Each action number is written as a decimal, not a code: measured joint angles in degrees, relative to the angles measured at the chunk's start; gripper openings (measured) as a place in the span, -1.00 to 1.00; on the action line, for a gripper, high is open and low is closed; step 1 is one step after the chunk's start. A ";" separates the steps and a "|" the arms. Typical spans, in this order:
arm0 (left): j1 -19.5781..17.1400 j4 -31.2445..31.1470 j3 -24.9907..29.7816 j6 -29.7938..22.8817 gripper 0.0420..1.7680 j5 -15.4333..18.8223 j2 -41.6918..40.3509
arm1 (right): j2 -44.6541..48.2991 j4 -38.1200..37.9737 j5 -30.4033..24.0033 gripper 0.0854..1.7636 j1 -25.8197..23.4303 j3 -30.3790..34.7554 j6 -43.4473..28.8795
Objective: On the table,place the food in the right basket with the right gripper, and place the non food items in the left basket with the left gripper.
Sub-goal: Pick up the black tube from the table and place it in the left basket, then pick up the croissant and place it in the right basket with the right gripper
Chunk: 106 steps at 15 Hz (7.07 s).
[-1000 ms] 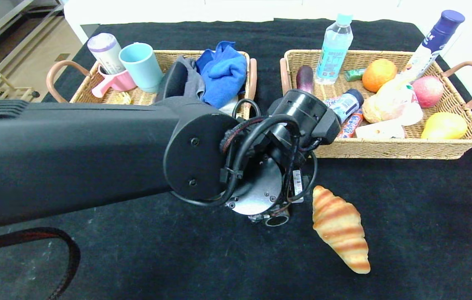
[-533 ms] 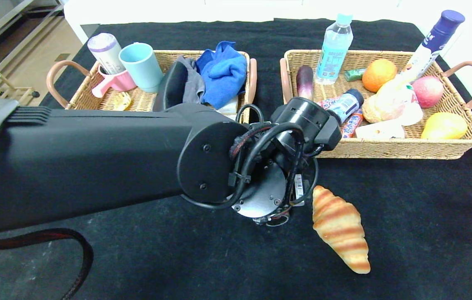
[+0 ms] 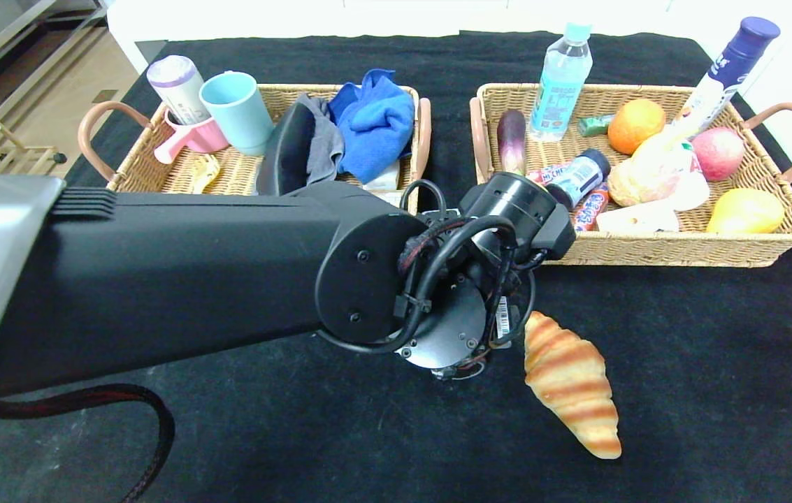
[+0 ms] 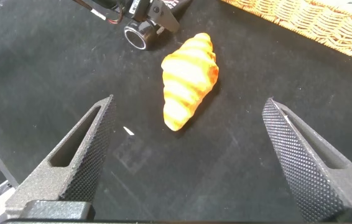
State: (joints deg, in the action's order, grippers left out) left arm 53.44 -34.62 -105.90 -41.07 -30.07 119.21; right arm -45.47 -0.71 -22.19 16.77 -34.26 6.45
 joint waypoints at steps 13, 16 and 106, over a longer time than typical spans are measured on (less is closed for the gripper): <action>-0.15 0.34 -0.39 -0.07 -0.16 -0.77 1.32 | 0.00 -0.04 -0.13 0.94 0.09 0.61 0.52; -0.04 0.26 -0.20 -0.07 -0.18 -0.82 1.27 | 0.00 -0.04 -0.16 0.94 0.09 0.72 0.55; -4.44 60.53 74.05 56.20 0.91 21.21 -44.80 | -3.58 0.00 -0.49 0.94 1.63 2.17 0.93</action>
State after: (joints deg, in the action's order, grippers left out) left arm 49.01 25.91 -31.85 15.13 -8.86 74.41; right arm -49.05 -0.71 -22.67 18.41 -32.09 7.38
